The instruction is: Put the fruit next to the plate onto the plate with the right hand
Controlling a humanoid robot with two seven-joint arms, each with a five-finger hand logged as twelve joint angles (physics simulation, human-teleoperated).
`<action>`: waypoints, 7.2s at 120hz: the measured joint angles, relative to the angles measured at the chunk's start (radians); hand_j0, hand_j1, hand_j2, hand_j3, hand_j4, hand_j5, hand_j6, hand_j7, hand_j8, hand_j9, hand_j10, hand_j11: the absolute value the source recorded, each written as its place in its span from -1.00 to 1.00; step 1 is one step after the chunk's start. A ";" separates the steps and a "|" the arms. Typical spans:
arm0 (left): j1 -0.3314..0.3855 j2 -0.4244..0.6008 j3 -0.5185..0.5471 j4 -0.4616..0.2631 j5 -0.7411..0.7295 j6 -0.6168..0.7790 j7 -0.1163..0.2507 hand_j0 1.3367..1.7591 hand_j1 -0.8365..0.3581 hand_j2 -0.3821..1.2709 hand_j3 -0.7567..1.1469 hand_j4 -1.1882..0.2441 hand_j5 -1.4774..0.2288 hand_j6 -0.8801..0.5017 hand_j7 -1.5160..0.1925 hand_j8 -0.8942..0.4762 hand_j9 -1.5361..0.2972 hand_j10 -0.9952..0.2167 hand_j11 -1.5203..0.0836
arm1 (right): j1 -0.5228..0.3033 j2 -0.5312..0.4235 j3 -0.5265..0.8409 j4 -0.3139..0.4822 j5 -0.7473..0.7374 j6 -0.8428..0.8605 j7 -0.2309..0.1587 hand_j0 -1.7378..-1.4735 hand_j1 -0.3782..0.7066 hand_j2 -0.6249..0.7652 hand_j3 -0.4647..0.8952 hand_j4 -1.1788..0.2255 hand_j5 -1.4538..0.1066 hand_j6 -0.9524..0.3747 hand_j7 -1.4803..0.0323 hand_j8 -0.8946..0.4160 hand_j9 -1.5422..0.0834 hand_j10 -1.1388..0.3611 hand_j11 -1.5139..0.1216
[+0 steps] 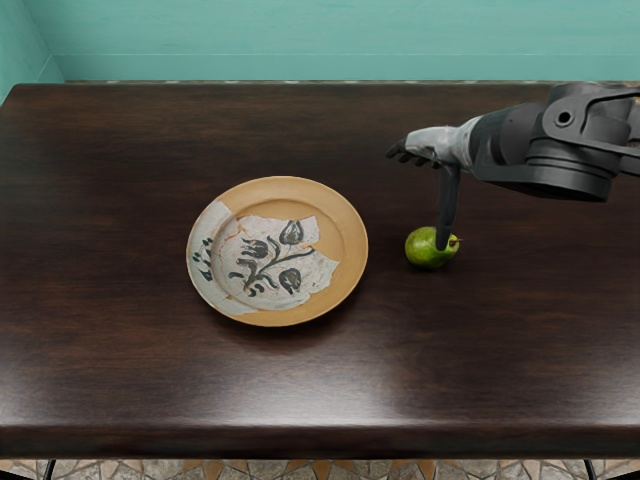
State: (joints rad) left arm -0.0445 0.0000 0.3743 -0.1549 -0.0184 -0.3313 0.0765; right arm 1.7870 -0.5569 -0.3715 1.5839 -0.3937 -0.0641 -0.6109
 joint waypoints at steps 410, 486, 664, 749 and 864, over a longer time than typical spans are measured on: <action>-0.002 0.000 -0.002 0.000 0.000 0.000 0.000 0.52 0.98 -0.54 -0.21 0.66 0.73 0.27 0.77 0.31 0.68 0.64 0.90 | -0.238 0.253 -0.242 -0.056 -0.169 -0.547 0.000 -0.40 -0.12 -0.21 -0.32 0.15 0.24 -0.13 0.31 -0.21 0.30 0.02 0.26; -0.002 0.000 -0.002 0.000 0.000 0.000 0.000 0.52 0.98 -0.54 -0.21 0.66 0.73 0.27 0.77 0.31 0.68 0.64 0.90 | -0.238 0.260 -0.243 -0.058 -0.174 -0.546 -0.003 -0.33 0.04 -0.15 -0.32 -0.08 -0.05 -0.10 0.03 -0.19 0.02 -0.12 -0.02; 0.005 0.000 0.000 0.001 0.000 0.000 0.000 0.52 0.98 -0.54 -0.21 0.66 0.73 0.27 0.77 0.31 0.68 0.64 0.90 | 0.078 0.222 -0.122 0.138 0.057 -0.542 0.000 -0.34 0.07 0.06 -0.32 -0.22 -0.46 -0.04 -0.29 0.01 -0.34 -0.03 -0.33; 0.006 0.000 0.000 0.002 0.000 0.000 0.000 0.52 0.98 -0.54 -0.21 0.66 0.73 0.27 0.77 0.31 0.68 0.64 0.90 | 0.225 0.529 -0.050 -0.013 0.280 -0.540 -0.001 -0.37 0.22 0.23 -0.31 -0.10 -0.56 0.06 -0.29 0.12 -0.39 0.09 -0.41; 0.006 0.000 0.000 0.002 0.000 0.000 -0.001 0.52 0.98 -0.54 -0.21 0.66 0.73 0.27 0.77 0.31 0.68 0.64 0.90 | 0.129 0.557 0.021 -0.133 0.299 -0.547 0.000 -0.39 -0.71 -0.07 -0.32 0.50 0.59 0.33 0.70 0.27 0.64 0.40 0.60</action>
State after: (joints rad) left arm -0.0387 0.0000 0.3743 -0.1534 -0.0184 -0.3313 0.0760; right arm 1.9159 0.0000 -0.3507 1.4509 -0.0948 -0.6107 -0.6109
